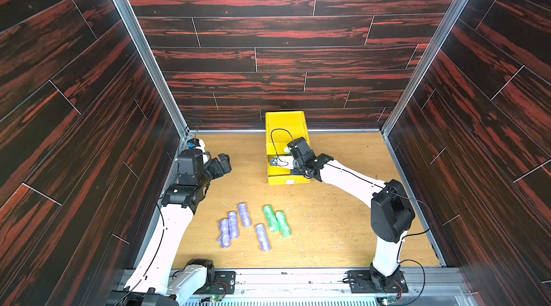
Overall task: Sort the rolls of trash bags by color and place them into the drawer
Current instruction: Place the roll of trash bags in the drawer.
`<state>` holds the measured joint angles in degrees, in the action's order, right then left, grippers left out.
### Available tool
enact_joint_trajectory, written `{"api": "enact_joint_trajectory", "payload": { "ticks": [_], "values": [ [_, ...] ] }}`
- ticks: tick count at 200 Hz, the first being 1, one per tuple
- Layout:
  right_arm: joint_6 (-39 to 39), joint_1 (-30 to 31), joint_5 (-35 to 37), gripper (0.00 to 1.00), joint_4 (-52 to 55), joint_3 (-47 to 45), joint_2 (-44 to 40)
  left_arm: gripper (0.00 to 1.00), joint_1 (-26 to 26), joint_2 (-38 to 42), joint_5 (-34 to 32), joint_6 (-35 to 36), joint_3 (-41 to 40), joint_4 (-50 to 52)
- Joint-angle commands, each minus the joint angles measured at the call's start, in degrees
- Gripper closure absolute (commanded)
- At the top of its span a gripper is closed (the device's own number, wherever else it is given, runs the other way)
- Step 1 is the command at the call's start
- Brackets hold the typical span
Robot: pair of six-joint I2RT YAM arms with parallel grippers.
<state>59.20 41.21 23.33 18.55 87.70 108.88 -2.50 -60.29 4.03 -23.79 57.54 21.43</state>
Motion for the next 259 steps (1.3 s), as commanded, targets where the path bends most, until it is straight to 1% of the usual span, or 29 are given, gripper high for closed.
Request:
{"api": "enact_joint_trajectory", "payload": {
  "ticks": [1,42,77,163,185,217,259],
  "values": [
    [-0.3,-0.3,0.6,0.78,-0.7,1.2,0.8,0.02,0.5,1.1,0.2,0.2,0.9,0.5],
    [-0.6,-0.3,1.3,0.67,-0.9,0.8,0.7,0.02,0.5,1.1,0.4,0.2,1.1,0.5],
    [-0.9,-0.3,1.4,0.61,-0.9,0.6,0.6,0.02,0.5,1.1,0.4,0.2,1.0,0.5],
    [-1.6,-0.3,2.1,0.56,-0.3,0.5,-0.6,0.02,0.6,1.1,0.2,0.2,1.0,0.5],
    [-2.1,-0.3,2.3,0.55,-0.2,-0.1,-1.9,0.02,0.7,1.1,-0.6,0.2,1.2,0.6],
    [-3.0,-0.4,2.4,0.54,-0.3,-0.7,-3.7,0.02,0.7,1.1,-0.2,0.2,1.0,0.7],
    [-6.2,-0.2,2.0,0.54,-0.8,0.1,-8.8,0.02,0.8,1.2,-0.3,0.2,1.0,0.6]
  ]
}}
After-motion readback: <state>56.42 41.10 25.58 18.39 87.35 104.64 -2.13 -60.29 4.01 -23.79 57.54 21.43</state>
